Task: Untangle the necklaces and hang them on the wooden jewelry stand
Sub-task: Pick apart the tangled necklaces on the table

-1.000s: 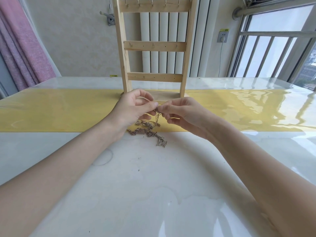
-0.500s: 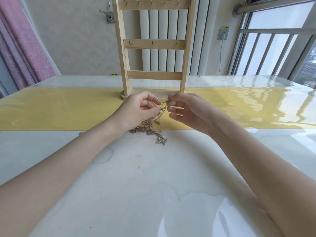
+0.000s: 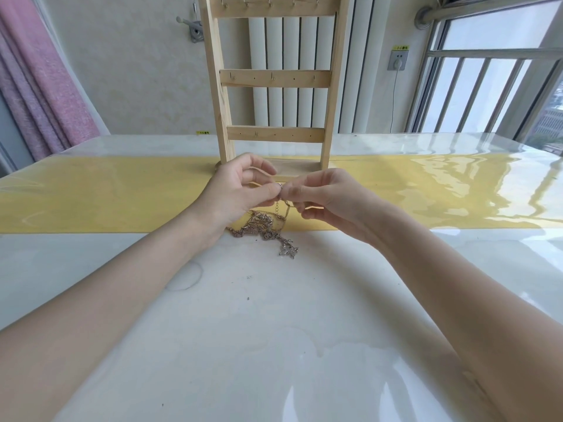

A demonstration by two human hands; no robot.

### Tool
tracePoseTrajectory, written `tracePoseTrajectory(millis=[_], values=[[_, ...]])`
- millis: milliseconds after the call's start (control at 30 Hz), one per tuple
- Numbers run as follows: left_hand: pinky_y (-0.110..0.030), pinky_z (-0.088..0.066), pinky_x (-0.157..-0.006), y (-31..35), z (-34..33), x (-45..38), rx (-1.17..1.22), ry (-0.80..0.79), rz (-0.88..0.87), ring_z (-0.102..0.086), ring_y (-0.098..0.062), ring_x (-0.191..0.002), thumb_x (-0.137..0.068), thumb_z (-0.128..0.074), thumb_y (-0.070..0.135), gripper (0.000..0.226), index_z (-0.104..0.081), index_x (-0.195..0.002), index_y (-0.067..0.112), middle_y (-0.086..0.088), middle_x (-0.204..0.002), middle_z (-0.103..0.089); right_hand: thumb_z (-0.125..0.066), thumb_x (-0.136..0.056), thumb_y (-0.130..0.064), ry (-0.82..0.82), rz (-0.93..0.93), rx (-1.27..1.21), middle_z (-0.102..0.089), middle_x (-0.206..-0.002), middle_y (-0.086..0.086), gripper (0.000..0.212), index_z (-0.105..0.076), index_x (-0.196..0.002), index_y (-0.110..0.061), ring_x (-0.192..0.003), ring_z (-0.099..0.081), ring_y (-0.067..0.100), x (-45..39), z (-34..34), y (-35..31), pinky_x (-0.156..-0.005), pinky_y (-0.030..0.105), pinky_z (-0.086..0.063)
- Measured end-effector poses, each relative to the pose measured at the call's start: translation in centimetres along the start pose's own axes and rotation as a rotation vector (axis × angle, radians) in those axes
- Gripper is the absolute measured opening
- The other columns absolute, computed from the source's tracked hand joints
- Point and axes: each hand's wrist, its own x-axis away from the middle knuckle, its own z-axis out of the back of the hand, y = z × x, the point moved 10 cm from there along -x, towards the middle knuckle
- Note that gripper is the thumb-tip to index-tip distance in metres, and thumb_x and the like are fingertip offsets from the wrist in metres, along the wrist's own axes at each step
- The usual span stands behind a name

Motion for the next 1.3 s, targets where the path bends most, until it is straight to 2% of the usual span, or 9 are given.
tracePoseTrajectory(millis=[167, 333, 500, 633, 767, 833, 933, 1067, 1300], values=[[-0.02, -0.053, -0.068, 0.9, -0.2, 0.1, -0.18, 0.009, -0.091, -0.063, -0.007, -0.059, -0.086, -0.062, -0.001, 0.022, -0.049, -0.083, 0.017, -0.001, -0.076, -0.06, -0.069, -0.084, -0.007, 0.049, 0.027, 0.119, -0.055, -0.064, 0.002, 0.017, -0.065, -0.068, -0.01, -0.056, -0.046, 0.007, 0.0, 0.6, -0.4, -0.056, 0.019, -0.038], [-0.018, -0.044, -0.062, 1.5, -0.8, 0.4, -0.497, 0.029, -0.195, -0.055, -0.008, -0.06, -0.082, -0.062, 0.001, 0.022, -0.05, -0.081, 0.02, 0.001, -0.077, -0.059, -0.06, -0.087, -0.005, 0.027, -0.021, -0.026, -0.046, -0.063, 0.001, 0.02, -0.054, -0.067, -0.008, -0.059, -0.044, 0.012, 0.2, 0.2, -0.1, -0.057, 0.022, -0.04], [-0.015, -0.043, -0.059, 1.9, -1.6, 0.7, -0.611, -0.004, -0.246, -0.055, -0.009, -0.062, -0.079, -0.061, 0.0, 0.017, -0.055, -0.08, 0.016, 0.005, -0.071, -0.06, -0.054, -0.089, -0.007, -0.026, -0.059, -0.181, -0.048, -0.069, 0.003, 0.023, -0.053, -0.066, -0.011, -0.063, -0.047, 0.014, 0.3, -0.6, 0.0, -0.063, 0.026, -0.04], [-0.021, -0.048, -0.07, 0.5, 0.1, 0.1, -0.407, 0.082, -0.073, -0.06, -0.013, -0.069, -0.084, -0.059, 0.003, 0.02, -0.054, -0.074, 0.019, 0.005, -0.072, -0.058, -0.054, -0.091, -0.008, -0.023, -0.087, -0.291, -0.058, -0.076, 0.001, 0.02, -0.06, -0.072, -0.012, -0.065, -0.053, 0.013, 0.3, -0.3, 0.1, -0.065, 0.025, -0.043], [-0.025, -0.057, -0.073, -1.4, -0.3, 0.1, 0.326, 0.057, 0.183, -0.062, -0.013, -0.067, -0.091, -0.048, -0.002, 0.019, -0.051, -0.076, 0.009, -0.002, -0.069, -0.058, -0.056, -0.091, -0.005, -0.028, -0.049, -0.253, -0.06, -0.065, -0.001, 0.018, -0.061, -0.074, -0.01, -0.06, -0.051, 0.011, 0.2, -0.2, 0.0, -0.061, 0.02, -0.044], [-0.024, -0.056, -0.066, -1.5, -0.6, 0.2, 0.488, 0.042, 0.224, -0.06, -0.015, -0.062, -0.091, -0.046, -0.002, 0.02, -0.051, -0.074, 0.008, -0.005, -0.066, -0.057, -0.057, -0.09, -0.003, -0.04, -0.038, -0.155, -0.058, -0.06, -0.002, 0.02, -0.06, -0.071, -0.009, -0.058, -0.048, 0.011, 0.2, -0.6, 0.1, -0.059, 0.019, -0.042], [-0.021, -0.052, -0.058, -1.4, -0.5, 0.1, 0.487, 0.05, 0.217, -0.053, -0.014, -0.057, -0.09, -0.044, -0.002, 0.022, -0.05, -0.071, 0.008, -0.004, -0.061, -0.053, -0.057, -0.089, -0.002, -0.065, -0.022, -0.046, -0.056, -0.058, -0.001, 0.023, -0.057, -0.067, -0.01, -0.056, -0.048, 0.011, 0.2, -1.4, 0.0, -0.058, 0.02, -0.04], [-0.015, -0.035, -0.044, -1.0, 0.0, 0.1, 0.419, 0.09, 0.161, -0.047, -0.008, -0.053, -0.092, -0.047, 0.002, 0.021, -0.049, -0.074, 0.011, 0.001, -0.063, -0.048, -0.059, -0.09, -0.006, -0.043, -0.007, -0.123, -0.058, -0.062, 0.0, 0.023, -0.057, -0.067, -0.011, -0.057, -0.049, 0.01, 0.2, -1.2, -0.3, -0.06, 0.021, -0.041], [-0.012, -0.025, -0.038, 0.2, -0.1, 0.2, 0.379, 0.087, 0.067, -0.045, -0.003, -0.048, -0.094, -0.045, 0.0, 0.018, -0.048, -0.08, 0.012, 0.002, -0.064, -0.049, -0.062, -0.087, -0.01, -0.117, 0.007, -0.183, -0.057, -0.061, -0.002, 0.023, -0.054, -0.066, -0.012, -0.059, -0.047, 0.011, 0.5, -2.4, -0.5, -0.06, 0.019, -0.039]])
